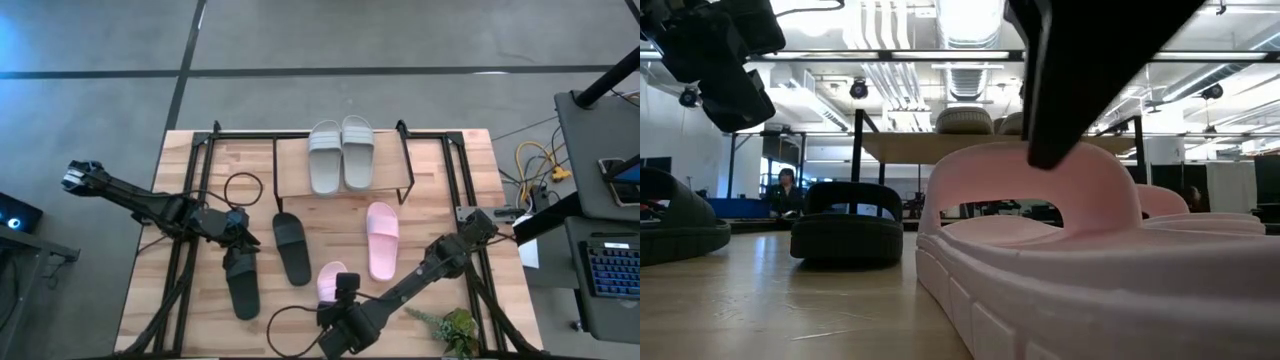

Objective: Pick and place slides into the shelf
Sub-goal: Put the pink slide under the shelf

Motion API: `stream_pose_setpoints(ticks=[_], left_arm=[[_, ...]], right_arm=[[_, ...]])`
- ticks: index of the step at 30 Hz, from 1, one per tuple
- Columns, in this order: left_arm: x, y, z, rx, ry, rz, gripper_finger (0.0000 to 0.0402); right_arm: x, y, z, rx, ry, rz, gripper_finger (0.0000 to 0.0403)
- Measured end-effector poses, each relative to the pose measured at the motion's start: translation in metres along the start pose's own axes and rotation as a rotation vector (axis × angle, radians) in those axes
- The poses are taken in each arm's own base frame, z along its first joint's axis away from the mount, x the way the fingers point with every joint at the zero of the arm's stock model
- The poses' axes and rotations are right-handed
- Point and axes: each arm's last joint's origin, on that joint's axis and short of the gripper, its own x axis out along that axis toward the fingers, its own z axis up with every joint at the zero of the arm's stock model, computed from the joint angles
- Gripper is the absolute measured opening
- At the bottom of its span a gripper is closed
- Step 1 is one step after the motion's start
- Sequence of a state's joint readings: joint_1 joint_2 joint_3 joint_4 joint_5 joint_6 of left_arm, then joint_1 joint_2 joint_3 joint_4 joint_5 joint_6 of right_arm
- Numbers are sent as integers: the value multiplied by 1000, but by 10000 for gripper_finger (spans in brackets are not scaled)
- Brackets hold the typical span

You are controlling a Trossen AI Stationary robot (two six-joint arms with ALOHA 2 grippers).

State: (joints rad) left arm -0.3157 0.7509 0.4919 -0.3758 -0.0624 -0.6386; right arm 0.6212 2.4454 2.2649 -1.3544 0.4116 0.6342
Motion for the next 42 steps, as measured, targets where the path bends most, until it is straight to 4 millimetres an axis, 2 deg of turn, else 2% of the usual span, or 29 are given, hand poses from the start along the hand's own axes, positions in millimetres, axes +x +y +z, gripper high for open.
stream_pose_setpoints(ticks=[9,18,24,29,34,37,42], left_arm=[[1,1,-2,0,5,4,95],[1,1,-2,0,6,5,95],[1,1,-2,0,6,6,95],[1,1,-2,-2,5,6,95],[1,1,-2,-1,6,7,95],[2,2,-2,-1,8,9,95],[3,1,-2,-1,10,10,95]], right_arm=[[16,-4,-4,-16,39,-39,138],[24,-18,4,11,47,-67,51],[26,-30,5,-2,56,-168,16],[22,-44,-4,-78,115,-320,13],[15,-49,-3,-136,90,-347,15],[24,-54,-4,-136,115,-362,15],[50,-63,-14,-143,204,-417,15]])
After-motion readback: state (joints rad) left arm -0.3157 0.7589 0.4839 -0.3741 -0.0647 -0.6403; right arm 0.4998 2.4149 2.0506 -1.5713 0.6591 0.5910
